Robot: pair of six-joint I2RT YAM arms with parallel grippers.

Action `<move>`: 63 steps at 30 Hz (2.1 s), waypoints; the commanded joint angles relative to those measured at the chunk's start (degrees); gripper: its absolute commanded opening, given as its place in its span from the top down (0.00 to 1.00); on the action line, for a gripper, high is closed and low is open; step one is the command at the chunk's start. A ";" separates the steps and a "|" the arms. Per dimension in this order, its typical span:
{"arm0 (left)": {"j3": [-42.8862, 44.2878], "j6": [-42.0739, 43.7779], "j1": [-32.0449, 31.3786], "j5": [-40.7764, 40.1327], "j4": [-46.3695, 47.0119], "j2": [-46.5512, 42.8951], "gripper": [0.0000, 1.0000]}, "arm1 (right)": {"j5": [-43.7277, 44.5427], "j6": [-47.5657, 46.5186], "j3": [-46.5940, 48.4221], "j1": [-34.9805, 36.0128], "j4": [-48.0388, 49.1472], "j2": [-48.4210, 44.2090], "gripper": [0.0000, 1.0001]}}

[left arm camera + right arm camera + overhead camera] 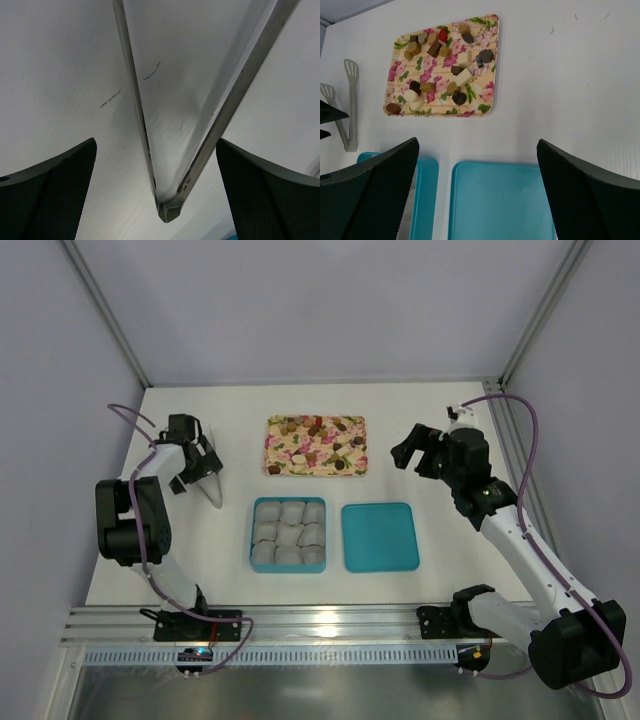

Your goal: Pack the chocolate

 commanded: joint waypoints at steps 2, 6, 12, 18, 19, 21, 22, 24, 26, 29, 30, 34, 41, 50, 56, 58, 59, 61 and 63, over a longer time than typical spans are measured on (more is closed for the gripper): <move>2.20 2.70 1.28 3.25 4.56 2.95 0.00 | -1.62 -0.25 -0.13 -0.13 2.62 -0.88 0.00; 3.60 3.85 1.72 4.57 5.18 5.50 0.00 | -2.23 0.19 -0.56 -0.13 2.88 -1.58 0.00; 3.26 3.76 1.72 4.57 6.76 5.77 0.00 | -2.59 0.11 -1.09 -0.13 3.15 -2.38 0.00; 5.01 4.46 1.72 4.65 5.53 8.48 0.01 | -3.29 0.19 -1.62 -0.13 3.41 -1.85 0.00; 4.93 4.46 1.63 4.65 5.36 8.75 0.03 | -3.55 0.28 -1.71 -0.13 3.58 -1.76 0.00; 5.01 4.38 1.63 4.39 4.92 9.19 0.05 | -3.55 0.19 -1.71 -0.13 3.67 -1.76 0.00; 5.01 4.38 1.63 4.39 4.57 9.45 0.05 | -3.64 0.19 -1.80 -0.21 3.67 -1.85 0.00; 5.36 4.46 1.28 3.95 4.30 9.72 0.07 | -3.73 0.37 -1.71 -0.13 3.85 -1.85 0.00; 5.71 4.99 0.50 3.51 3.60 10.25 0.09 | -3.99 0.37 -1.80 -0.13 3.94 -1.76 0.00; 6.24 5.52 -0.74 2.37 2.98 11.12 0.11 | -3.99 0.46 -1.97 -0.13 3.94 -1.94 0.00; 6.50 5.52 -1.35 1.85 2.20 11.30 0.12 | -3.99 0.63 -1.97 -0.13 3.85 -2.03 0.00; 6.95 4.56 -1.71 1.23 0.87 12.27 0.14 | -4.25 0.98 -2.23 -0.13 4.11 -2.03 0.00; 6.51 2.27 -1.71 0.96 -0.62 12.88 0.23 | -5.05 1.51 -2.76 -0.13 4.55 -1.85 0.00; 6.24 -0.80 -1.79 0.35 -3.34 13.76 0.26 | -5.66 2.13 -3.99 -0.13 5.34 -1.76 0.00; 6.94 -1.60 -1.79 0.52 -4.57 13.59 0.40 | -6.80 2.74 -4.43 -0.13 5.78 -0.97 0.00; 7.65 -1.07 -1.79 0.44 -5.89 13.15 0.48 | -6.80 2.57 -4.61 -0.13 5.78 -1.06 0.00; 8.69 -0.90 -1.88 0.44 -6.33 12.45 0.52 | -6.80 2.57 -4.70 -0.13 5.87 -1.15 0.00; 9.67 -0.28 -1.88 0.44 -8.09 11.40 0.54 | -6.89 2.74 -4.70 -0.13 6.05 -1.06 0.00; 11.42 0.50 -1.88 0.43 -10.01 9.64 0.55 | -7.24 2.83 -4.70 -0.13 6.31 -0.97 0.00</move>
